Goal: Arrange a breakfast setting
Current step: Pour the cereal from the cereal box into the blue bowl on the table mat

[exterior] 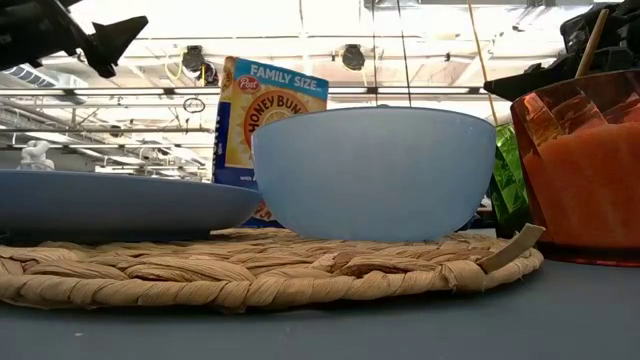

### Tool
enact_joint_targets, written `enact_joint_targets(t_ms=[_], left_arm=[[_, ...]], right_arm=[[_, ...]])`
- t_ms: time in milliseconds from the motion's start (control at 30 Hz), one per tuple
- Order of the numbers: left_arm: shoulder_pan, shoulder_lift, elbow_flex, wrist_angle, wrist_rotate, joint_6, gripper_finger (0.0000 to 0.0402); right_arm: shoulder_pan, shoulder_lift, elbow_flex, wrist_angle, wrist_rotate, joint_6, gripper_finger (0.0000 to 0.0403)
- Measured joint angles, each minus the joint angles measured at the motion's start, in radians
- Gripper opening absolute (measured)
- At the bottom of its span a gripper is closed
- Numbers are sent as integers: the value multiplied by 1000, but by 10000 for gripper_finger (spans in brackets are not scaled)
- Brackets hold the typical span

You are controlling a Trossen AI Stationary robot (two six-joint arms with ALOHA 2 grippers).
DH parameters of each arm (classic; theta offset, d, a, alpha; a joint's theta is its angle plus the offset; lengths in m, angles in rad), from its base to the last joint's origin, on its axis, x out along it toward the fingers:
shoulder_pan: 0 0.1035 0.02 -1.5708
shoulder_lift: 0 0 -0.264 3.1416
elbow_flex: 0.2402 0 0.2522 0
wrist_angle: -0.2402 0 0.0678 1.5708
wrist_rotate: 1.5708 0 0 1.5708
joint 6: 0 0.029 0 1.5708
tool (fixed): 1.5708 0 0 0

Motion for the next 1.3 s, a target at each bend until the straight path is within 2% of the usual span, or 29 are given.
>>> enact_joint_targets(t_ms=[67, 167, 267, 400, 667, 833, 967, 1300], left_arm=[[0, 4, 0, 0, -15, 4, 365], [0, 41, -1, 14, -100, 2, 365], [0, 114, -1, 75, -172, 2, 365], [0, 237, 7, 152, -212, 2, 365], [0, 518, 174, 146, -382, 43, 365], [0, 654, 304, 22, -495, 61, 365], [4, 728, 375, -114, -567, 13, 365], [69, 811, 393, -241, -573, -133, 365]], right_arm=[[0, 0, 0, 0, 0, 0, 150], [0, 0, 0, 0, 0, 0, 150], [0, 0, 0, 0, 0, 0, 150], [0, 0, 0, 0, 0, 0, 150], [0, 0, 0, 0, 0, 0, 150], [0, 0, 0, 0, 0, 0, 150], [0, 0, 0, 0, 0, 0, 150], [0, 0, 0, 0, 0, 0, 150]])
